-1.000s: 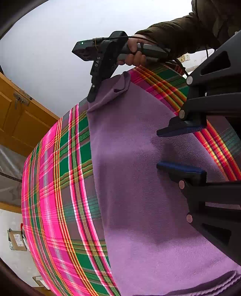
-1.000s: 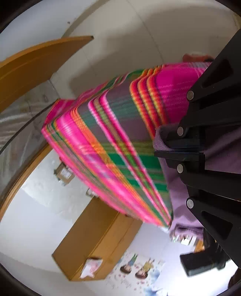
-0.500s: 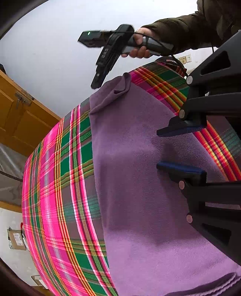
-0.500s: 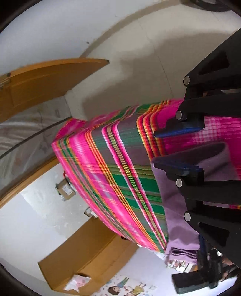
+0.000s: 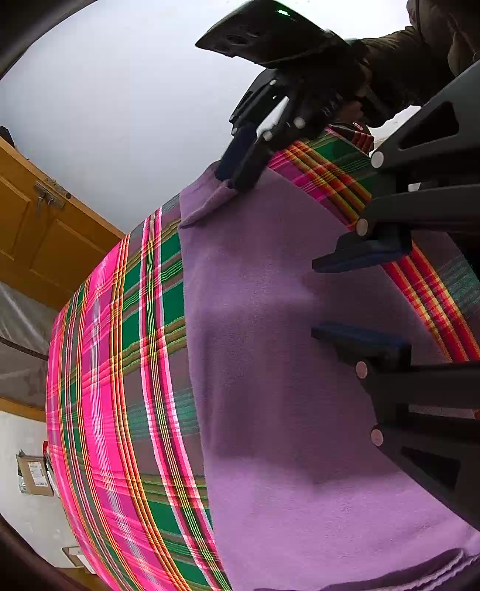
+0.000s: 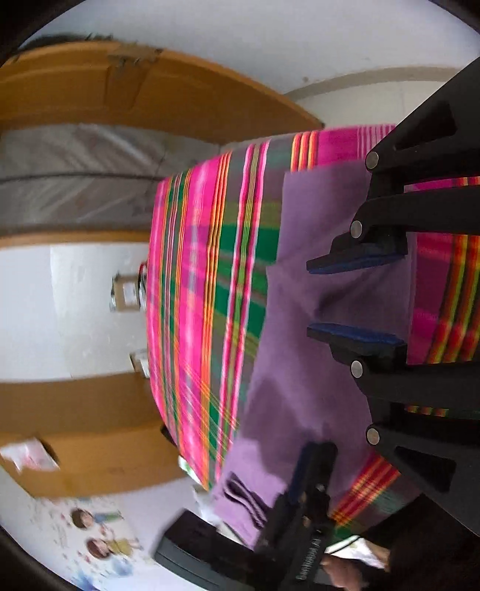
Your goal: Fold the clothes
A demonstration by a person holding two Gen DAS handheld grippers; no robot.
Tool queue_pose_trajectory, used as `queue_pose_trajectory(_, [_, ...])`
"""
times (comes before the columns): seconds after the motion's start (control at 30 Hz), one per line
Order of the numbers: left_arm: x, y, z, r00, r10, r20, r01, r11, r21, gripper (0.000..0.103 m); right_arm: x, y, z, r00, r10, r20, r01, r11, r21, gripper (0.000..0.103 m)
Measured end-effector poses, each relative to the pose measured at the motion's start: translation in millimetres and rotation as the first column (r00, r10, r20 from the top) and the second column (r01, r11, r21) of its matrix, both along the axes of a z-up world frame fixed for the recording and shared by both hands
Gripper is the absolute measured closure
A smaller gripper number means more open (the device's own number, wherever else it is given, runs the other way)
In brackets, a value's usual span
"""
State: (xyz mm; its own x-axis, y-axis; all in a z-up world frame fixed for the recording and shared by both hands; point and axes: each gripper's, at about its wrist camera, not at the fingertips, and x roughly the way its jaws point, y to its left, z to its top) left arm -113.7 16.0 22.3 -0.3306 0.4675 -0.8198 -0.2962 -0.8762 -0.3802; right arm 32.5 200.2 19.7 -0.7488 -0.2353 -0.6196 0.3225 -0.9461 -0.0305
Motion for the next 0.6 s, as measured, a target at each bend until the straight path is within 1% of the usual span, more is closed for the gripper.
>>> queue_pose_trajectory(0.07, [0, 0, 0, 1.0, 0.001, 0.0, -0.001, 1.0, -0.001, 0.074, 0, -11, -7, 1.0, 0.008, -0.008, -0.007, 0.996, 0.087, 0.074])
queue_pose_trajectory(0.17, [-1, 0, 0, 1.0, -0.001, 0.0, 0.001, 1.0, -0.004, 0.073, -2, -13, -14, 0.999, -0.035, -0.026, 0.039, 0.986, 0.163, 0.074])
queue_pose_trajectory(0.33, [-1, 0, 0, 1.0, -0.003, -0.002, 0.003, 1.0, -0.009, 0.073, -12, 3, -16, 0.992, -0.116, -0.04, 0.121, 0.978, 0.17, 0.074])
queue_pose_trajectory(0.43, [-1, -1, 0, 1.0, -0.002, -0.001, 0.002, 1.0, -0.009, 0.073, -18, 10, -12, 0.986, -0.153, -0.062, 0.161, 0.975, 0.152, 0.074])
queue_pose_trajectory(0.6, [-1, 0, 1, 1.0, -0.001, -0.001, 0.001, 1.0, -0.012, 0.072, -36, 37, -12, 0.961, -0.269, -0.06, 0.276, 0.946, 0.172, 0.074])
